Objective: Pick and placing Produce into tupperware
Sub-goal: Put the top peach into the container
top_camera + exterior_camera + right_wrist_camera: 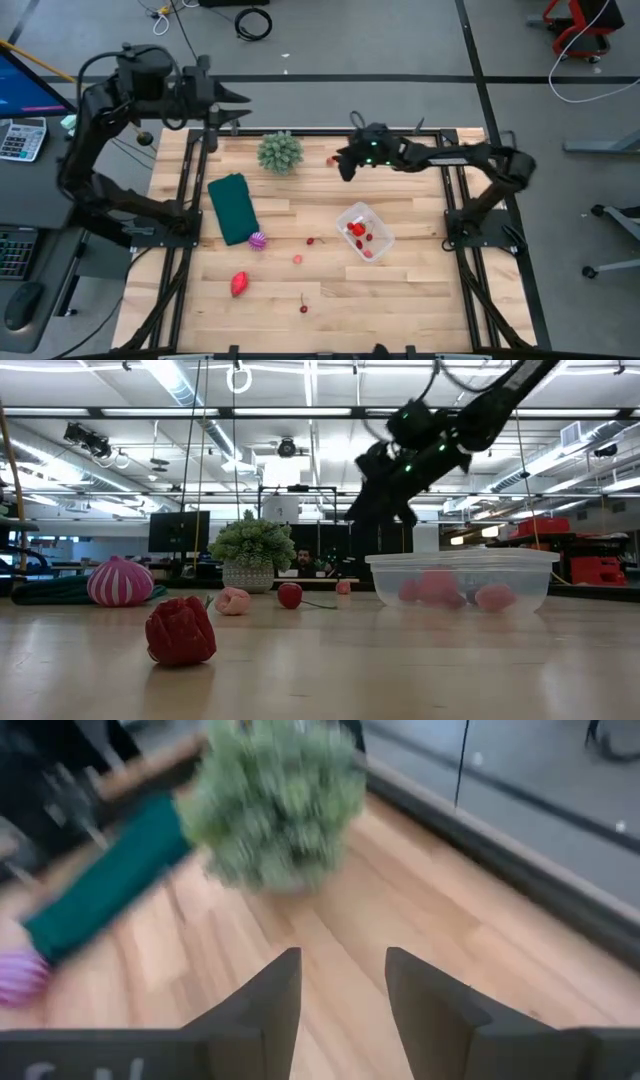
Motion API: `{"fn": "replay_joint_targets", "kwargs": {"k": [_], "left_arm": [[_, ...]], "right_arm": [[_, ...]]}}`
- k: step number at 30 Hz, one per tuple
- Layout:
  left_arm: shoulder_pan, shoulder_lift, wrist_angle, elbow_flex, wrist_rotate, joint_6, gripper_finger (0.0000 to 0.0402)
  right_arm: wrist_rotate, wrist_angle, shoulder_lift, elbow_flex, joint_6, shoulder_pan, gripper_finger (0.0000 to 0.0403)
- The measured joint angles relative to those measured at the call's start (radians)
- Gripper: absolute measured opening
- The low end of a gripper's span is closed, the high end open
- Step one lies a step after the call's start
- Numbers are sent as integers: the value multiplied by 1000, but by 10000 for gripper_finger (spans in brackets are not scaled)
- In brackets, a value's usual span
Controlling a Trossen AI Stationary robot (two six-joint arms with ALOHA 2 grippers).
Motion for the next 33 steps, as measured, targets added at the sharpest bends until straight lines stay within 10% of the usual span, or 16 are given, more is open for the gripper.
{"fn": "replay_joint_targets", "kwargs": {"k": [7, 15, 33], "left_arm": [[0, -4, -5, -2, 0, 0, 106], [0, -4, -43, -2, 0, 1, 98], [0, -4, -50, -2, 0, 0, 84]], "right_arm": [[-110, -94, 226, 218, -29, -16, 156], [96, -681, 352, 563, -167, -2, 155], [115, -678, 464, 578, -192, -7, 156]]}}
